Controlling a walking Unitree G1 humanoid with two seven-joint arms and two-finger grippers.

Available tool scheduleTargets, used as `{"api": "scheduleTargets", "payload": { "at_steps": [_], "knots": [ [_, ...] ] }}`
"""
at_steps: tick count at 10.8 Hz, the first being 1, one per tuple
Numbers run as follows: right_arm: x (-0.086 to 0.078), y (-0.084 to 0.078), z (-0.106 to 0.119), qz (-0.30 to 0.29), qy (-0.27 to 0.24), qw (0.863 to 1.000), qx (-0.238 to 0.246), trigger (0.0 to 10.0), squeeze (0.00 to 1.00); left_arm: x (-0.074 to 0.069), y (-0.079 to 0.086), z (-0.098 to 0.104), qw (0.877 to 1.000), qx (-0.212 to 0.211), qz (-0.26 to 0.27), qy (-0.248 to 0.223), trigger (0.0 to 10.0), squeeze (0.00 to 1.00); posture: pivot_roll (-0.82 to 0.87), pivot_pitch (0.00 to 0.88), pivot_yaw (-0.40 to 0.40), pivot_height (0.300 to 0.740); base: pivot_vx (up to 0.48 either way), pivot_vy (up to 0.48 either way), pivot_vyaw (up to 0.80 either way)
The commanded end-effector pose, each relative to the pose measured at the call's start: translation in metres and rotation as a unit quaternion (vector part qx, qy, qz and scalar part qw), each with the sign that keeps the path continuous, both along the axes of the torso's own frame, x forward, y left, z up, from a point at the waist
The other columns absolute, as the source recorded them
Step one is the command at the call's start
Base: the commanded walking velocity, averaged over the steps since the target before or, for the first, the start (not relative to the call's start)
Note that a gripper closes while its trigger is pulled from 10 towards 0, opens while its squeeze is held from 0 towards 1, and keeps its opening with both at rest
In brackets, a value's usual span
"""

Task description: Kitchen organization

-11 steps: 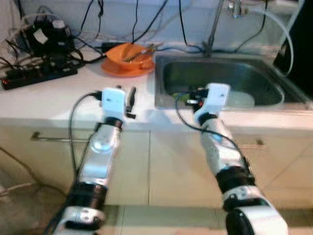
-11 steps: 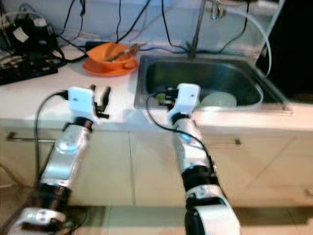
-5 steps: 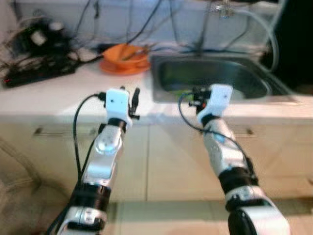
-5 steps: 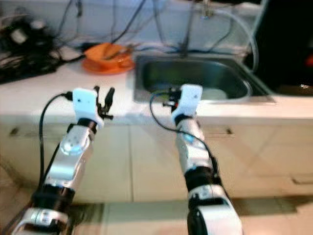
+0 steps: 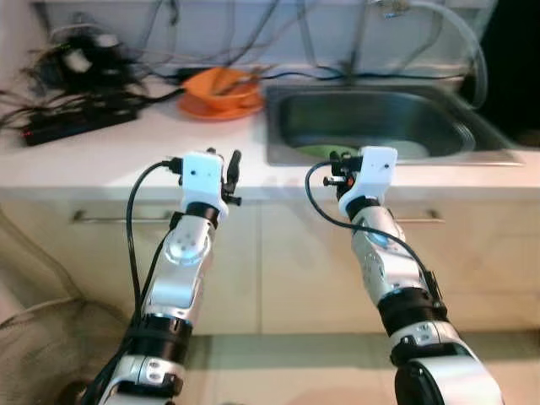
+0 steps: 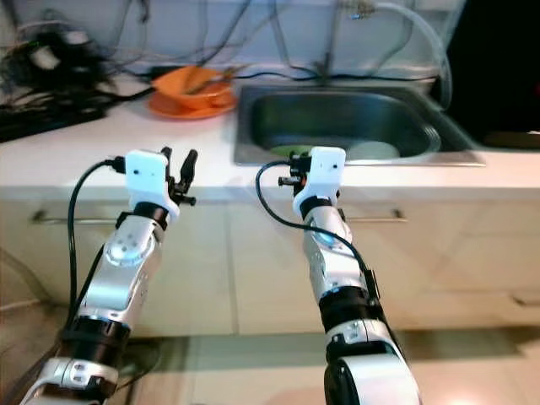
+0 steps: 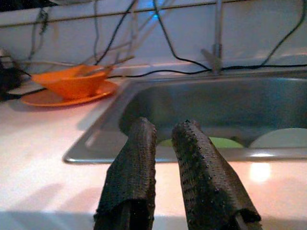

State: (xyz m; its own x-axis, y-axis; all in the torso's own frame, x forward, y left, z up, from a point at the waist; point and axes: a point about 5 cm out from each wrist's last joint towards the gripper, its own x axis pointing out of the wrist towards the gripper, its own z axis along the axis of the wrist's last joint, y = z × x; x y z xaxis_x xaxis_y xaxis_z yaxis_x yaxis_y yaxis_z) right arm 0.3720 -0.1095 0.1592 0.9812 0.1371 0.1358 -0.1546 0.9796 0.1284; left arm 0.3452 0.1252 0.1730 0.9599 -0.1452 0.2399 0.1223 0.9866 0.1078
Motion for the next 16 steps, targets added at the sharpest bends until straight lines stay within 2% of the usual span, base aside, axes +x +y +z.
{"api": "scheduleTargets", "payload": {
  "at_steps": [1, 2, 5, 10, 13, 16],
  "knots": [
    [0.0002, -0.0013, 0.0024, -0.001, -0.003, 1.000, -0.005, 10.0, 0.00, 0.0013, -0.0010, 0.0033, 1.000, 0.002, 0.000, -0.003, 10.0, 0.00, 0.16, 0.014, 0.015, 0.740, 0.000, 0.000, 0.47],
    [0.0003, -0.0011, 0.0022, -0.001, -0.003, 1.000, -0.010, 10.0, 0.00, 0.0014, -0.0011, 0.0035, 1.000, 0.002, 0.000, -0.003, 10.0, 0.00, 0.16, 0.014, 0.015, 0.740, 0.000, 0.000, 0.69],
    [0.0000, 0.0004, 0.0016, 0.004, -0.003, 1.000, -0.010, 10.0, 0.00, 0.0017, -0.0005, 0.0038, 1.000, 0.004, 0.001, -0.004, 10.0, 0.00, 0.17, 0.010, 0.014, 0.740, 0.000, 0.000, 0.00],
    [0.0002, 0.0024, 0.0025, 0.008, -0.006, 1.000, -0.013, 10.0, 0.00, 0.0016, -0.0027, 0.0033, 1.000, 0.005, -0.003, -0.004, 10.0, 0.00, 0.17, 0.001, 0.012, 0.740, 0.000, 0.000, 0.75],
    [0.0001, 0.0032, 0.0022, 0.010, -0.006, 1.000, -0.009, 10.0, 0.00, 0.0015, -0.0028, 0.0029, 1.000, 0.005, -0.004, -0.004, 10.0, 0.00, 0.17, 0.000, 0.012, 0.740, 0.000, 0.000, 0.00],
    [-0.0005, 0.0028, 0.0012, 0.008, -0.004, 1.000, -0.005, 10.0, 0.00, 0.0013, -0.0037, 0.0026, 1.000, 0.008, -0.007, -0.004, 10.0, 0.00, 0.17, 0.000, 0.017, 0.740, 0.269, 0.000, 0.00]
  ]
}}
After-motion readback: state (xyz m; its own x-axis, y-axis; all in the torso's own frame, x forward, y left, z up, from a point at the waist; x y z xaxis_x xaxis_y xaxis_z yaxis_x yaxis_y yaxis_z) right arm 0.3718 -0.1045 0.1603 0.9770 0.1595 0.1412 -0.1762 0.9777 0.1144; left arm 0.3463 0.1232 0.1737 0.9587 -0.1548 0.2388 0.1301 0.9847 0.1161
